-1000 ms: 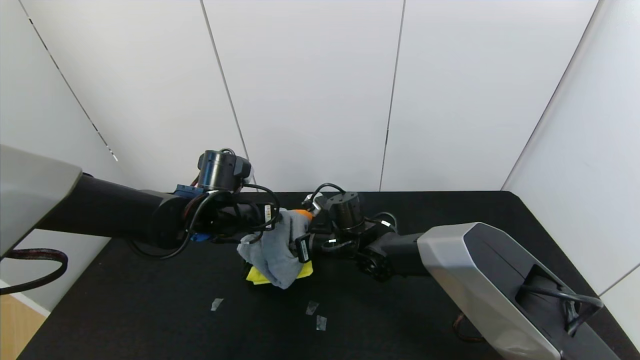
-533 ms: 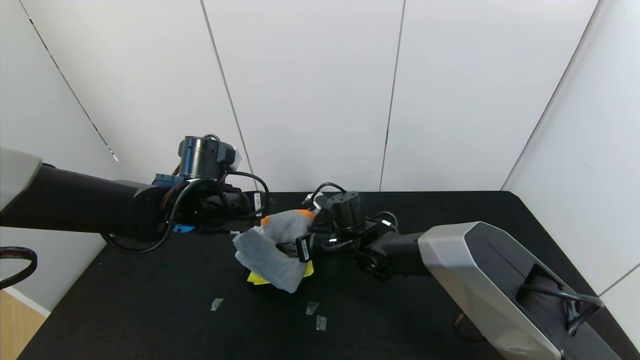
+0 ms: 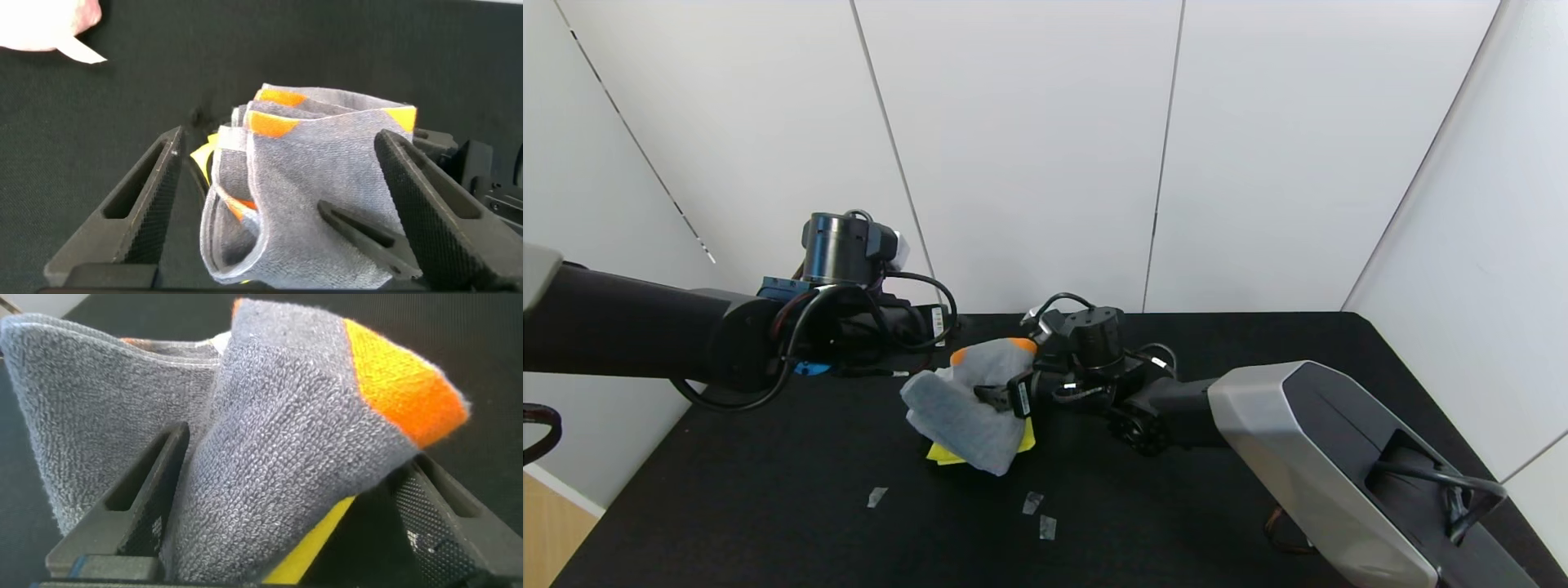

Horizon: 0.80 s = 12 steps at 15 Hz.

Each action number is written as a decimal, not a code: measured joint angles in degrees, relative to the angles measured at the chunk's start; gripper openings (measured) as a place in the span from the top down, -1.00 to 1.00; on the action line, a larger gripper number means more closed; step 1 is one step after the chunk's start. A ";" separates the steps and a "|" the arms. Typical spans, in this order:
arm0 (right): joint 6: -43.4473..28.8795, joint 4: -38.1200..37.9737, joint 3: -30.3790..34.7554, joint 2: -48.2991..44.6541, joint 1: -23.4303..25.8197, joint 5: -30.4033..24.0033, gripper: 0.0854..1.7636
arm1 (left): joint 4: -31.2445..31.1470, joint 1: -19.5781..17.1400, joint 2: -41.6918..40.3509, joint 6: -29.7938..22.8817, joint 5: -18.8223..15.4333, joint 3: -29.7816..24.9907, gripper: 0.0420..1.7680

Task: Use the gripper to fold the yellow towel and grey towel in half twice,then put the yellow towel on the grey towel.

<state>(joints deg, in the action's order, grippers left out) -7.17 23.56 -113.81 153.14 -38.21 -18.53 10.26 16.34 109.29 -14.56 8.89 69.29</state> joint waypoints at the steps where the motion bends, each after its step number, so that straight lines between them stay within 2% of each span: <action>1: 0.11 0.20 0.02 0.00 0.06 0.09 -0.87 | 0.00 0.00 -0.11 0.00 -0.02 -0.02 -0.87; 12: 2.99 1.80 0.00 -2.83 3.89 1.51 -0.92 | -0.26 0.87 -1.74 -0.16 -0.22 -0.79 -0.92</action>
<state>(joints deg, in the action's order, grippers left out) -4.18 25.37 -113.81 150.31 -34.32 -17.02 10.01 17.20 107.55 -14.71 8.67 68.50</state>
